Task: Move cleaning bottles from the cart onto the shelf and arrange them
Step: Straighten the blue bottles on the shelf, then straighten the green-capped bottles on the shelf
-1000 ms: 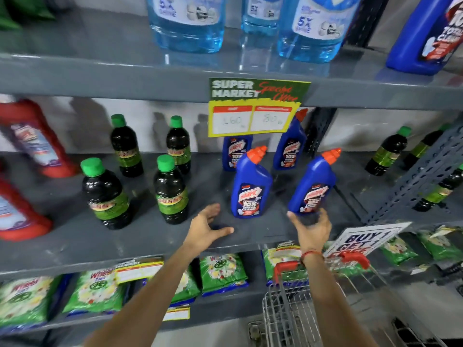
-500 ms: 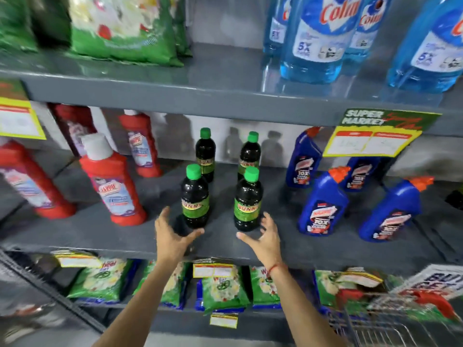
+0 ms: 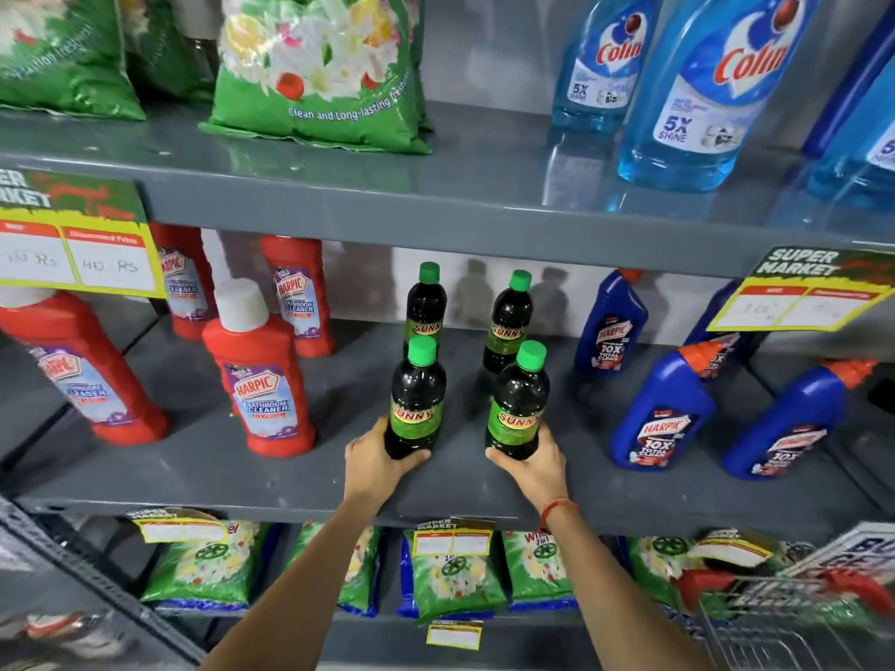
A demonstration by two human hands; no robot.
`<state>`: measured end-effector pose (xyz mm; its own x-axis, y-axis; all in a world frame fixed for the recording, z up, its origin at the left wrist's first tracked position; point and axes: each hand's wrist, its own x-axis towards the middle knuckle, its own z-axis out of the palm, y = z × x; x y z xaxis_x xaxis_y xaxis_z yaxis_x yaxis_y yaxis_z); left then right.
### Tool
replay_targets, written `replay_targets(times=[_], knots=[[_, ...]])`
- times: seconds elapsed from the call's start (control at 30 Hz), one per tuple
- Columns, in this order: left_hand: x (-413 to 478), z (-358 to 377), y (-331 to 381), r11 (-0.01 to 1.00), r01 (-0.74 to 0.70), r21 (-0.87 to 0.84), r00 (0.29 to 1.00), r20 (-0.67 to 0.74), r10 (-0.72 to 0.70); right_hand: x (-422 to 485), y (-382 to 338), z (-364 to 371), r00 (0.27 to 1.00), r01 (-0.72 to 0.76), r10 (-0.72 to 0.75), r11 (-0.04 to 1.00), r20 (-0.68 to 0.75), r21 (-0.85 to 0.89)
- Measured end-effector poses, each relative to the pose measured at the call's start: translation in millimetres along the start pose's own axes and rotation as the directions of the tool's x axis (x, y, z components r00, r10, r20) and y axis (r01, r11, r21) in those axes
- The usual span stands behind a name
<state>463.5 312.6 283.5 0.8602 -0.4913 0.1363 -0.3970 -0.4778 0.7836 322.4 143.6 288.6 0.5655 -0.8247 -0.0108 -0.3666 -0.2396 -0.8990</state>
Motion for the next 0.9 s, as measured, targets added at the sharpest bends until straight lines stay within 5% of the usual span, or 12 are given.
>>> replay_targets(times=[0.23, 0.37, 0.5, 0.57, 0.67, 0.8, 0.9], knots=[[-2.1, -3.4, 1.8, 0.997, 0.02, -0.069, 0.998, 0.06, -0.016, -6.9, 1.1, -0.3, 0.999, 0.018, -0.018, 1.0, -0.044, -0.008], [-15.6, -19.5, -5.7, 0.97, 0.06, -0.234, 0.995, 0.086, -0.041, -26.8, 15.0, 17.4, 0.94, -0.032, 0.091, 0.983, -0.328, 0.179], [-43.6, -61.8, -37.9, 0.912, 0.079, -0.403, 0.987, -0.096, -0.128, -69.8, -8.5, 54.3, 0.792, 0.063, 0.098, 0.969, -0.602, 0.24], [-50.0, -91.7, -60.5, 0.908, 0.077, -0.412, 0.952, -0.24, -0.19, -80.7, -22.1, 82.8, 0.846, 0.153, -0.055, 0.978, -0.53, 0.142], [-43.8, -137.2, -94.2, 0.921, 0.057, -0.386, 0.845, -0.473, -0.25, -82.6, -51.4, 130.4, 0.953, 0.255, -0.228, 0.959, -0.198, 0.121], [-23.3, -181.2, -122.0, 0.92, 0.13, -0.371, 0.755, -0.564, -0.334, -80.3, -85.7, 189.1, 0.927, 0.246, -0.267, 0.963, 0.264, 0.109], [-6.1, -198.2, -141.1, 0.928, 0.228, -0.293, 0.763, -0.539, -0.357, -75.8, -95.9, 216.1, 0.925, 0.208, -0.233, 0.971, 0.298, 0.114]])
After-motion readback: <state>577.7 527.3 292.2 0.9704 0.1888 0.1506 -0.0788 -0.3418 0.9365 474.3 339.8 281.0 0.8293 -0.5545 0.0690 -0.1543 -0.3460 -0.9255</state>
